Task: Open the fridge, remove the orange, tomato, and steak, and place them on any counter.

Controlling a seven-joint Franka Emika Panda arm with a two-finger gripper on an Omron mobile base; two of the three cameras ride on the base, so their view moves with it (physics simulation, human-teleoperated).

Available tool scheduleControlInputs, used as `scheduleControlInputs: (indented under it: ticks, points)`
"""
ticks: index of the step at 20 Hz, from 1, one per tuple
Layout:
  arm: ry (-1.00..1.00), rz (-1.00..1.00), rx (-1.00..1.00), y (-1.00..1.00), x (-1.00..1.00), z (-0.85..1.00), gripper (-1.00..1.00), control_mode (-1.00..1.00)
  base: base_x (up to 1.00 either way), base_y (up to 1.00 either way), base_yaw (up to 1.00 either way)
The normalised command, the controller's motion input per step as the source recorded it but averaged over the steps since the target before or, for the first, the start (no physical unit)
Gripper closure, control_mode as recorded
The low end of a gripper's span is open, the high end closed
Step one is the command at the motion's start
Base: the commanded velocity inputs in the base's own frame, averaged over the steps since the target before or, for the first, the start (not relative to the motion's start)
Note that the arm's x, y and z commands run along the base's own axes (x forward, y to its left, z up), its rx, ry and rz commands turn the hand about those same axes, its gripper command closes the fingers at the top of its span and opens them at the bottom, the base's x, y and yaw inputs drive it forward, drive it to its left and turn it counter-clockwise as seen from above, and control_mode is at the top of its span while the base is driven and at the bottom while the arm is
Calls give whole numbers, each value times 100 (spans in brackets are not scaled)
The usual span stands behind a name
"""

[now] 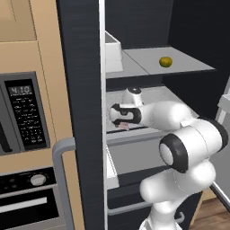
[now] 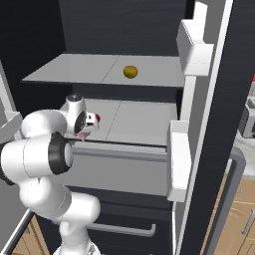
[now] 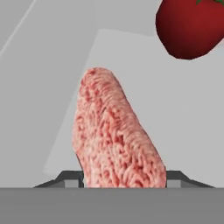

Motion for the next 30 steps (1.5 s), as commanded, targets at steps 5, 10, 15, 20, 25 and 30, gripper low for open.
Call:
scheduleControlInputs:
  ticks: [5, 10, 15, 20, 25, 30]
  points:
    - [0, -9, 4, -40, -100, 56, 100, -100, 0, 0, 0]
    - [0, -3, 0, -39, -81, 96, 100, -100, 0, 0, 0]
    - [9, -2, 0, -27, -87, 68, 100, -100, 0, 0, 0]
    - [4, -7, 0, -14, -100, 38, 100, -100, 0, 0, 0]
    - [1, -9, 0, -25, -77, 67, 100, -100, 0, 0, 0]
    - [0, -8, -2, -29, -53, 60, 100, -100, 0, 0, 0]
